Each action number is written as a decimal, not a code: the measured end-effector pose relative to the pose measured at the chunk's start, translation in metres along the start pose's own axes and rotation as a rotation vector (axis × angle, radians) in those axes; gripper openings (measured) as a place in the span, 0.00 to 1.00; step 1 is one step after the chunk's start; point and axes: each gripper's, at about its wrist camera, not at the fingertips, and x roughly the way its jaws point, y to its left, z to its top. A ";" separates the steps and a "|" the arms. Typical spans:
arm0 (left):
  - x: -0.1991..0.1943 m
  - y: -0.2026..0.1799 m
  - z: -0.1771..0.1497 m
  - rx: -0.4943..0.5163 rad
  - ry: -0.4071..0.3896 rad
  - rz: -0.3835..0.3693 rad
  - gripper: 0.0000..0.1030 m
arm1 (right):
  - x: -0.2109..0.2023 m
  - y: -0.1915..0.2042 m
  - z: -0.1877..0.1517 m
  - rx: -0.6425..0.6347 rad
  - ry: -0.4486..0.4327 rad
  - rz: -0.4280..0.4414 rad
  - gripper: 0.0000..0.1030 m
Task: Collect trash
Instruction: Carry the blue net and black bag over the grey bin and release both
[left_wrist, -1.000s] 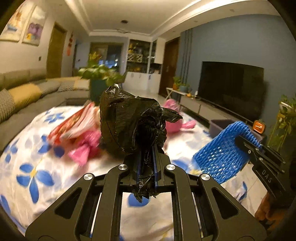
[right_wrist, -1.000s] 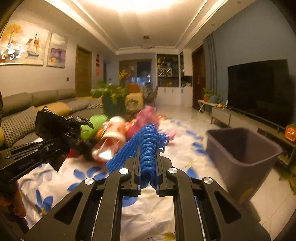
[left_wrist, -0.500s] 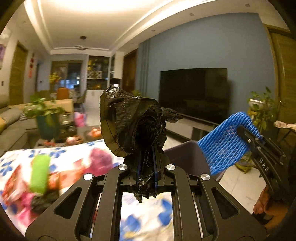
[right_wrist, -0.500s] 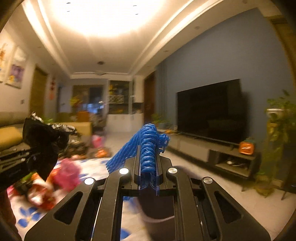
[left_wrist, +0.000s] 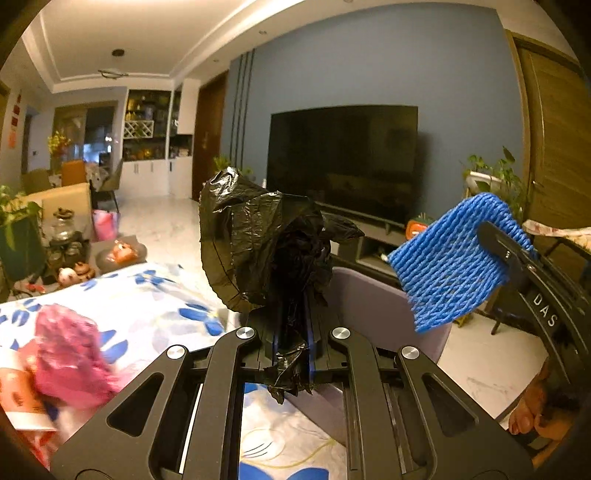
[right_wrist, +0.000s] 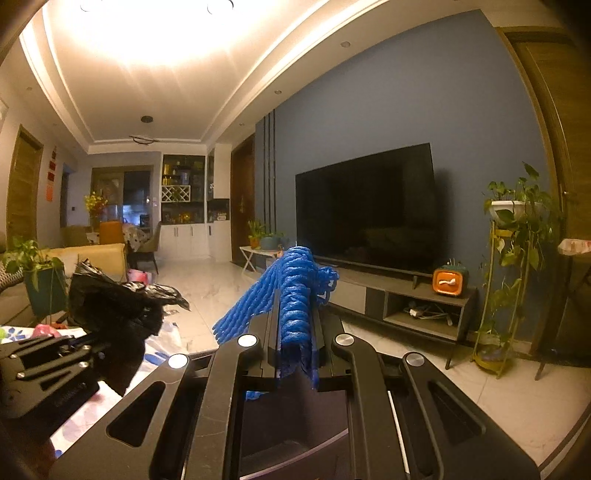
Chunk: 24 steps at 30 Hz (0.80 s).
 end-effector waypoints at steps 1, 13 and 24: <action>0.007 0.000 -0.002 -0.001 0.009 -0.004 0.10 | 0.002 0.001 0.003 0.001 0.004 -0.001 0.11; 0.038 -0.008 -0.004 -0.009 0.057 -0.037 0.10 | 0.026 0.001 -0.005 0.027 0.049 0.003 0.12; 0.057 -0.005 -0.005 -0.010 0.097 -0.065 0.11 | 0.034 0.007 -0.005 0.027 0.064 0.016 0.12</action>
